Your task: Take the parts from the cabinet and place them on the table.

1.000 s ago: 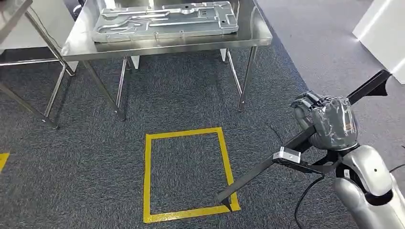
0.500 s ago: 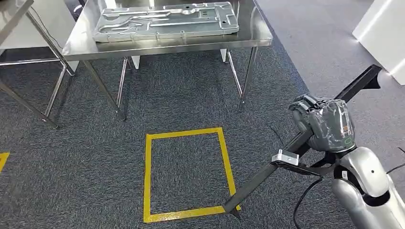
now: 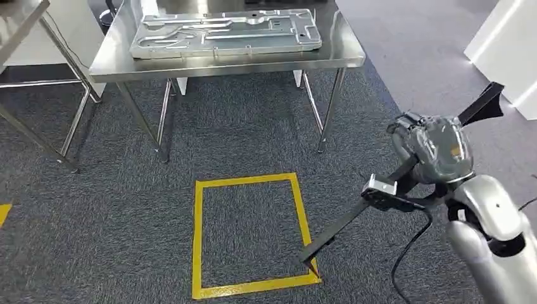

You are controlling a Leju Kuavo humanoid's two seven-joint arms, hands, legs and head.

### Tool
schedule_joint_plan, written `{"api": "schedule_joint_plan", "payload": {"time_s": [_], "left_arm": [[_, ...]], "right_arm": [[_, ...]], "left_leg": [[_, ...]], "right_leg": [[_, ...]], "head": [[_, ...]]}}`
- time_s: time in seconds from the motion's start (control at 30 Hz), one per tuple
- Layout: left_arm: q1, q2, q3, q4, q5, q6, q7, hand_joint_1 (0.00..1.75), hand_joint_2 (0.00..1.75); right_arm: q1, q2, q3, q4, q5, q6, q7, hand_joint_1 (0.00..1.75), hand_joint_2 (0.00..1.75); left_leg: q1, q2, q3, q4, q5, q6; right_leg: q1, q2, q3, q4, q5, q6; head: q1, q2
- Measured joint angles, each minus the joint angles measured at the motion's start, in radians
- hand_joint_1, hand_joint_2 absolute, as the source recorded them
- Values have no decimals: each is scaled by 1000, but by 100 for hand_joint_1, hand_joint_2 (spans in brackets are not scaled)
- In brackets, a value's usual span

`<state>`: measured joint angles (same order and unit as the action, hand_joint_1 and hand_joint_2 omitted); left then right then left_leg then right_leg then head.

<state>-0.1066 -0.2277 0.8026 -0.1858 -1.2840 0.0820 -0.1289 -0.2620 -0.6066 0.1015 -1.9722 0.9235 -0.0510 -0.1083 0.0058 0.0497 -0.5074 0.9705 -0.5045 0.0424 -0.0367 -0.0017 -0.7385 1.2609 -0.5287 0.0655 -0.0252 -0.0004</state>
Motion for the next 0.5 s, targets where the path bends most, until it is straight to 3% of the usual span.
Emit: {"api": "schedule_joint_plan", "payload": {"time_s": [0.03,0.07,0.1,0.17,0.2,0.23,0.27,0.3,0.33,0.37,0.4,0.43,0.47,0.5], "left_arm": [[2,0,1,0,1,-2,1,0,175],[4,0,3,0,1,-3,1,0,175],[6,0,4,0,2,-4,1,0,175],[10,0,5,0,4,-5,1,0,175],[11,0,6,0,6,-4,1,0,175],[9,7,9,0,10,-3,1,0,175],[6,6,12,0,11,-3,1,0,175],[7,7,14,0,12,-2,0,0,175],[7,7,15,-1,13,-1,-1,0,175],[4,8,18,-2,13,-1,-1,0,175],[2,8,20,-2,13,-3,-3,0,175],[0,8,21,-2,13,-5,-6,0,175],[0,8,22,-2,13,-8,-6,0,175],[3,8,23,-2,13,-10,-6,0,175]], "right_arm": [[-46,-16,0,16,-15,34,-3,175,175],[-103,-32,5,39,-28,72,-5,175,175],[-167,-48,11,60,-38,104,-5,175,175],[-307,-86,37,102,-64,160,2,175,175],[-376,-98,58,127,-80,185,7,175,175],[-439,-105,82,153,-95,204,15,175,175],[-513,-111,118,173,-109,226,24,175,175],[-567,-123,148,190,-116,241,33,175,175],[-620,-126,177,206,-118,252,42,175,175],[-670,-124,203,221,-118,260,52,175,175],[-706,-124,225,229,-113,262,58,175,175],[-743,-122,250,245,-109,265,65,175,175],[-772,-116,280,258,-105,266,71,175,175],[-785,-113,304,268,-102,267,74,175,175]], "left_leg": [[2,0,4,1,-4,-3],[5,0,14,1,-9,-9],[11,0,28,2,-17,-15],[27,0,55,11,-39,-36],[30,0,58,18,-56,-48],[28,2,72,25,-66,-59],[21,7,69,16,-72,-68],[25,8,85,10,-78,-75],[25,8,85,26,-63,-85],[29,7,59,63,-42,-90],[33,-10,22,136,-5,-91],[33,-23,-34,220,18,-90],[32,-30,-95,296,4,-87],[28,-32,-146,346,-42,-83]], "right_leg": [[-3,0,-36,55,-10,6],[-7,-1,-52,63,4,6],[-13,-2,-40,24,36,12],[-28,-12,31,-141,112,30],[-39,-29,56,-224,170,42],[-22,-33,50,-218,133,29],[-11,-29,51,-209,126,-7],[-18,-18,51,-209,120,-19],[-20,-15,56,-209,107,-28],[-18,-7,73,-205,102,-37],[-15,-6,83,-213,92,-45],[-11,-4,98,-219,82,-50],[-7,0,118,-227,71,-56],[-1,5,143,-238,59,-61]], "head": [[0,0],[0,0],[0,0],[0,0],[0,0],[0,0],[0,0],[1,0],[1,0],[0,0],[1,0],[-1,0],[0,0],[0,0]]}}
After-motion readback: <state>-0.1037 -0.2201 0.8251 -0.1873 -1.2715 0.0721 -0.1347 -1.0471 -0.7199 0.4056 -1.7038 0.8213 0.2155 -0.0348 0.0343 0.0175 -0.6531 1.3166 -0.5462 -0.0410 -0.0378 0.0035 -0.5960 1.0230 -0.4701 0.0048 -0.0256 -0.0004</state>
